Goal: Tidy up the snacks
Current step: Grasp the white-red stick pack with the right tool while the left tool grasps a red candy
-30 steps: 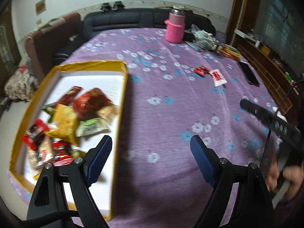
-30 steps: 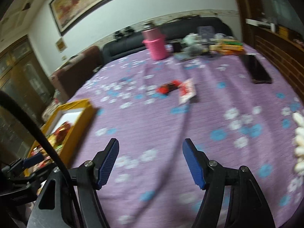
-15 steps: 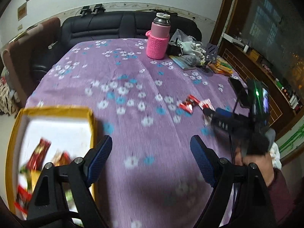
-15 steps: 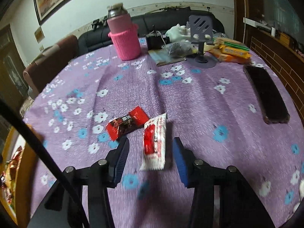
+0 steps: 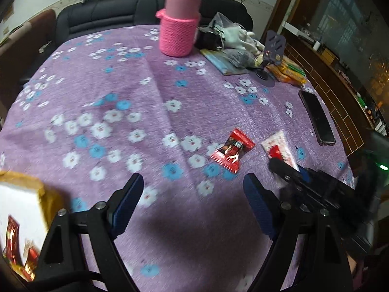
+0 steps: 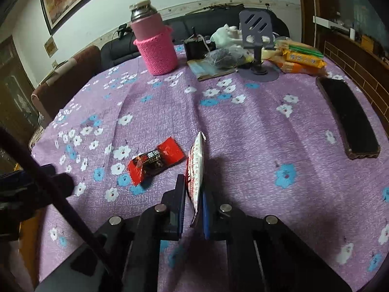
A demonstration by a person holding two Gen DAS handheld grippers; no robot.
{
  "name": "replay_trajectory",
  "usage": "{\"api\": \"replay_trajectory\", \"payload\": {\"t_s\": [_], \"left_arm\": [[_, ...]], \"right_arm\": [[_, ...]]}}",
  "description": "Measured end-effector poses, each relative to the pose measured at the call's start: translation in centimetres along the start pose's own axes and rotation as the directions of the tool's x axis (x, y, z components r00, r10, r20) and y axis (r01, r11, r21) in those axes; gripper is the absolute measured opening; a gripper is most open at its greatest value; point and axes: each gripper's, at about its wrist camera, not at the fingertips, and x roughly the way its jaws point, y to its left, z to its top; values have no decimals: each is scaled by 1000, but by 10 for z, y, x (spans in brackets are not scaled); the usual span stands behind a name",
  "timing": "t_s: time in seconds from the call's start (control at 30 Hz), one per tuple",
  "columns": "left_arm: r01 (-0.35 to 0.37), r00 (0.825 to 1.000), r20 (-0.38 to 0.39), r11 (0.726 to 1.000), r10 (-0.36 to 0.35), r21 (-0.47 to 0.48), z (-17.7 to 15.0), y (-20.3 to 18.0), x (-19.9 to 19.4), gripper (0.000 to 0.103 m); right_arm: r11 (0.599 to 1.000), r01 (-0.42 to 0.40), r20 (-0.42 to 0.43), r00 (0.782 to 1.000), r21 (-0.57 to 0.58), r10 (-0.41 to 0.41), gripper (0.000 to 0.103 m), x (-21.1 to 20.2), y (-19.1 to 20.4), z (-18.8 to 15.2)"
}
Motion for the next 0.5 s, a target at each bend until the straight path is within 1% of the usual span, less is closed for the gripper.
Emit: {"api": "replay_trajectory", "payload": {"t_s": [0.07, 0.17, 0.23, 0.3, 0.33, 0.37, 0.4, 0.43, 0.5], "left_arm": [[7, 1000, -5, 1000, -7, 10, 5, -6, 11, 84], [19, 1000, -16, 999, -18, 34, 14, -18, 31, 84], [13, 1000, -23, 998, -12, 65, 19, -28, 44, 84], [-2, 1000, -30, 995, 5, 100, 22, -38, 54, 81], [-3, 999, -37, 992, 8, 123, 23, -43, 59, 74], [-2, 999, -46, 990, 9, 139, 24, -47, 64, 64], [-6, 998, -54, 989, 14, 151, 24, -50, 69, 58], [-13, 998, -60, 987, 23, 161, 24, -53, 72, 47], [-42, 998, -32, 979, 49, 197, 21, -57, 74, 39]], "right_arm": [[1000, 11, 15, 1000, 25, -12, 10, -11, -8, 0], [998, -1, 34, 999, 66, -1, 10, -20, -20, 3], [996, -6, 36, 999, 91, 3, 10, -23, -27, 4], [993, -18, 25, 1000, 119, 15, 10, -23, -33, 3], [992, -22, 22, 1000, 128, 20, 10, -23, -35, 3], [990, -25, 19, 1000, 138, 23, 10, -22, -37, 3], [989, -27, 17, 1000, 142, 25, 10, -21, -39, 4], [989, -29, 15, 1000, 148, 27, 10, -21, -40, 4], [987, -28, 15, 1000, 156, 26, 10, -21, -41, 4]]}}
